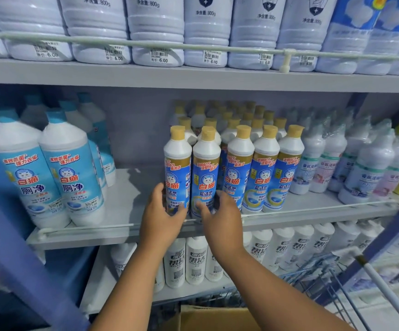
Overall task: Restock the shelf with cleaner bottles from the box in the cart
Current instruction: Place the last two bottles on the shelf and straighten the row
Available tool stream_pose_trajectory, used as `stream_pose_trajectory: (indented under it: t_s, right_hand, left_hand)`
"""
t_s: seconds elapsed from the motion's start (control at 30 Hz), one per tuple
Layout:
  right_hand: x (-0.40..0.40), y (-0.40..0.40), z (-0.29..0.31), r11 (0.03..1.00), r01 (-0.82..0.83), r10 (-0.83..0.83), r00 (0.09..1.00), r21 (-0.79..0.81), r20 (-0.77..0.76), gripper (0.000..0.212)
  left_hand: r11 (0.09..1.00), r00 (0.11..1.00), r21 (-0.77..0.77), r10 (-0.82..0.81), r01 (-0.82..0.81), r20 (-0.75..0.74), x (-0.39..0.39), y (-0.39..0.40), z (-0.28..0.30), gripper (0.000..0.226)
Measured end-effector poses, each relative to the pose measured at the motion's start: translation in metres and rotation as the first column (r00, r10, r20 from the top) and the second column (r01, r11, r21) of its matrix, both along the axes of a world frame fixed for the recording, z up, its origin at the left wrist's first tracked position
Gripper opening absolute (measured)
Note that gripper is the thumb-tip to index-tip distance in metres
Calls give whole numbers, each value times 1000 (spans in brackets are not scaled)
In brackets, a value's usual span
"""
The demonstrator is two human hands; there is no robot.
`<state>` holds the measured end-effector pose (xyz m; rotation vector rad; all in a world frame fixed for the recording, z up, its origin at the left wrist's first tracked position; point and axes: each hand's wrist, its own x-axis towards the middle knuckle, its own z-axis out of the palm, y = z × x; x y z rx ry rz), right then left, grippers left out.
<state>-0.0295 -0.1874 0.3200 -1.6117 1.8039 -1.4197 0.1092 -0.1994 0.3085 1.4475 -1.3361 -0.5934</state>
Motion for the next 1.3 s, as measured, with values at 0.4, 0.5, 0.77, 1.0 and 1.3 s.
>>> stream_pose_trajectory:
  t_s: [0.4,0.5,0.77,1.0,1.3]
  right_hand:
    - [-3,6,12,987,72,-36,971,142,-238,32]
    - [-7,6,29,956,88,9,944,279,-329,32]
    - [-15,3,44,930,102,52,914,352,-401,35]
    - [-23,-2,46,941,63,87,905,332,-417,37]
    - [-62,17,94,990,-68,130,784,124,-607,42]
  left_hand:
    - [1000,999,-11,-18,17,-29,-5,-5,-1,64]
    - [1000,1000,-29,-5,5,-10,-8,-5,-3,64]
    - [1000,1000,-23,-10,10,-16,-12,-5,2,59]
    - [1000,1000,20,-15,15,7,-14,-6,8,60]
    - [999,999,-17,35,-34,37,-19,-10,1,60]
